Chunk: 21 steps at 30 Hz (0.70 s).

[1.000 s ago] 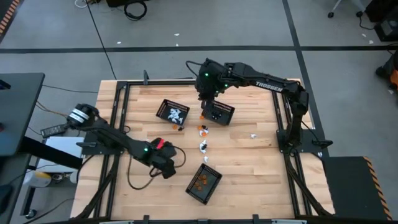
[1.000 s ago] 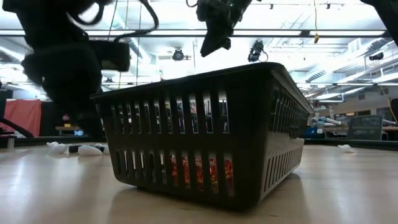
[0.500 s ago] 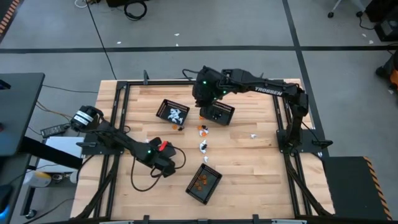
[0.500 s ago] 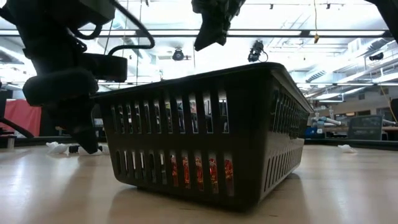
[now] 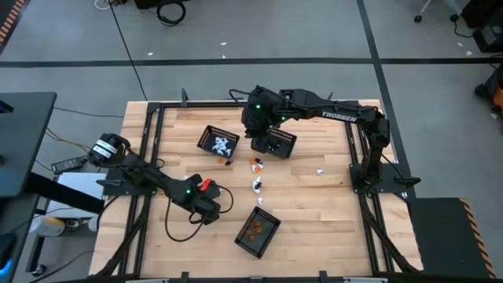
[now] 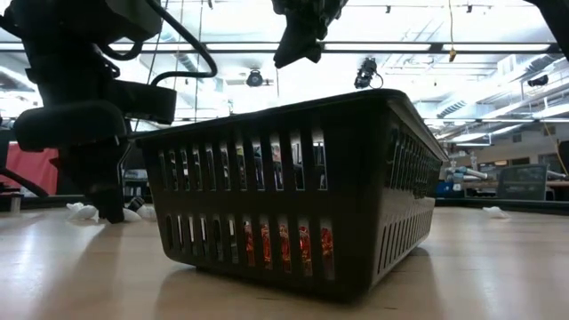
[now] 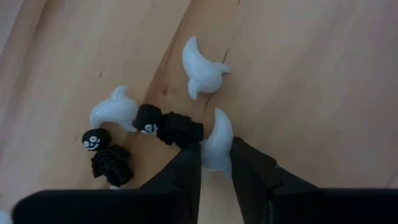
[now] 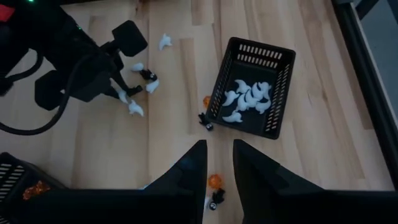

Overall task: Sort Halloween decoration
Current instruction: Put the white ghost toy into the top left black basket

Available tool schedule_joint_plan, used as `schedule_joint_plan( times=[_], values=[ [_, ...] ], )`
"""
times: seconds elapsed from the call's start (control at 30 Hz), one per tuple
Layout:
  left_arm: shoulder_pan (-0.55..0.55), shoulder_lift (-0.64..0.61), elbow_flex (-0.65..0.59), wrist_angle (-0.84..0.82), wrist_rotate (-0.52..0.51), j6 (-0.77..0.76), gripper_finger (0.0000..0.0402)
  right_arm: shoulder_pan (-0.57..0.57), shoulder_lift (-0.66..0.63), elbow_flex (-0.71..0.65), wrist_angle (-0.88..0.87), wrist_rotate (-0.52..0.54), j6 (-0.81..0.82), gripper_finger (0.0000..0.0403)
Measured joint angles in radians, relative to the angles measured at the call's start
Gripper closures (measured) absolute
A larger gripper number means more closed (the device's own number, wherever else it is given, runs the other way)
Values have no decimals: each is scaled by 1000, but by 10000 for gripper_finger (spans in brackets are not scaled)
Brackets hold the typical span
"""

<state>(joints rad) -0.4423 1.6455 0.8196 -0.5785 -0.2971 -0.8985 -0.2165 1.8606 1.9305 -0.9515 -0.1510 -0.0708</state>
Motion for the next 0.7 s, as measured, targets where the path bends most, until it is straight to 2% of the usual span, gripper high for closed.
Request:
schedule_joint_plan(
  times=[0.13, 0.4, 0.7],
  values=[
    [2, -2, 0, -1, 4, 2, 338, 0, 0, 0, -1, -4, 0, 320],
    [8, -4, 13, -8, 11, 3, 332, -1, -3, 0, -14, -1, -4, 320],
    [40, -2, 43, -28, 20, 28, 344, -21, -31, 0, -57, 79, -40, 320]
  ],
)
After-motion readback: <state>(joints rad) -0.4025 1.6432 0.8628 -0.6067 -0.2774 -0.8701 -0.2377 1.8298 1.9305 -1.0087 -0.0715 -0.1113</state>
